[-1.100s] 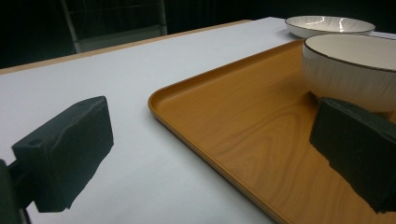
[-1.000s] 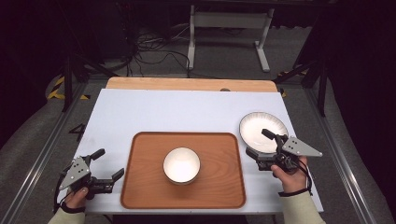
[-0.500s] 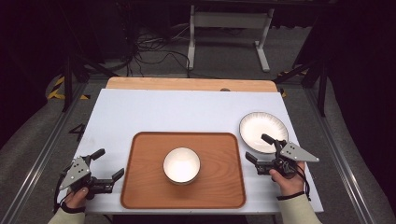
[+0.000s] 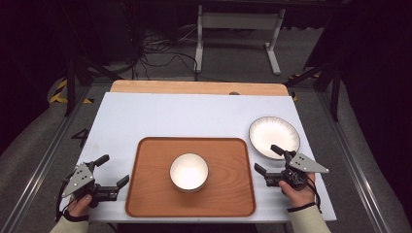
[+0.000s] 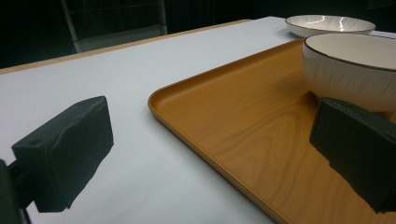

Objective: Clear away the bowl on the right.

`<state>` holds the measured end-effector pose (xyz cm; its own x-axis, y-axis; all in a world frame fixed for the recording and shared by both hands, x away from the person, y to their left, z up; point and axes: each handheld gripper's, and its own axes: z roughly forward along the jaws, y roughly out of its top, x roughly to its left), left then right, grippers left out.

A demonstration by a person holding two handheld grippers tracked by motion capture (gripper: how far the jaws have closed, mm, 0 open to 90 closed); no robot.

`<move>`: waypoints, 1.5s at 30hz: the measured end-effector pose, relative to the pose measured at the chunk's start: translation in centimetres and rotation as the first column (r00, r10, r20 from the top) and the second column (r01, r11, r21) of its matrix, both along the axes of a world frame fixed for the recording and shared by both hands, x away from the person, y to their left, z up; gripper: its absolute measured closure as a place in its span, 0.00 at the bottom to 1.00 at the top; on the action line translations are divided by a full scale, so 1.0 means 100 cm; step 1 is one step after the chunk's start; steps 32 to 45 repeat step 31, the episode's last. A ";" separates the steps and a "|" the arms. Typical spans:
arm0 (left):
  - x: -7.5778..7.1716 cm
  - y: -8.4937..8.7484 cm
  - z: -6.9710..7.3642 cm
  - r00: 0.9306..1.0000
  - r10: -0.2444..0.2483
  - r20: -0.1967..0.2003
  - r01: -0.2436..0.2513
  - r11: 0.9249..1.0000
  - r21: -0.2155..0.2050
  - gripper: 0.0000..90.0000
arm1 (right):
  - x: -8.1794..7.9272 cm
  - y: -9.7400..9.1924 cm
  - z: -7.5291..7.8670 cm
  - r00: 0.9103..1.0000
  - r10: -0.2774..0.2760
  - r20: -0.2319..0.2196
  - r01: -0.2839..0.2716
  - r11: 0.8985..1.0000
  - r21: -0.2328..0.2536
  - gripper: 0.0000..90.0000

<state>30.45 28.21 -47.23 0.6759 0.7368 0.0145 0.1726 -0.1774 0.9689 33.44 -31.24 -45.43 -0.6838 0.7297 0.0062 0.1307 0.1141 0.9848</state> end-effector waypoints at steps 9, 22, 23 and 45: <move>0.000 0.000 0.000 1.000 -0.001 0.000 0.001 1.000 0.002 0.00 | -0.004 -0.002 -0.003 1.000 0.002 0.006 -0.002 1.000 0.008 0.05; 0.000 0.000 0.000 1.000 -0.002 -0.001 0.002 1.000 0.004 0.00 | -0.010 -0.006 -0.006 0.998 -0.006 0.069 0.002 0.999 0.053 0.01; 0.000 0.000 0.000 1.000 -0.001 0.000 0.001 1.000 0.004 0.00 | -0.010 -0.007 -0.006 0.998 -0.005 0.069 0.000 0.998 0.068 0.01; 0.000 0.000 0.000 1.000 -0.001 0.000 0.001 1.000 0.002 0.00 | -0.010 -0.009 -0.006 0.998 0.007 0.064 -0.012 0.997 0.082 0.01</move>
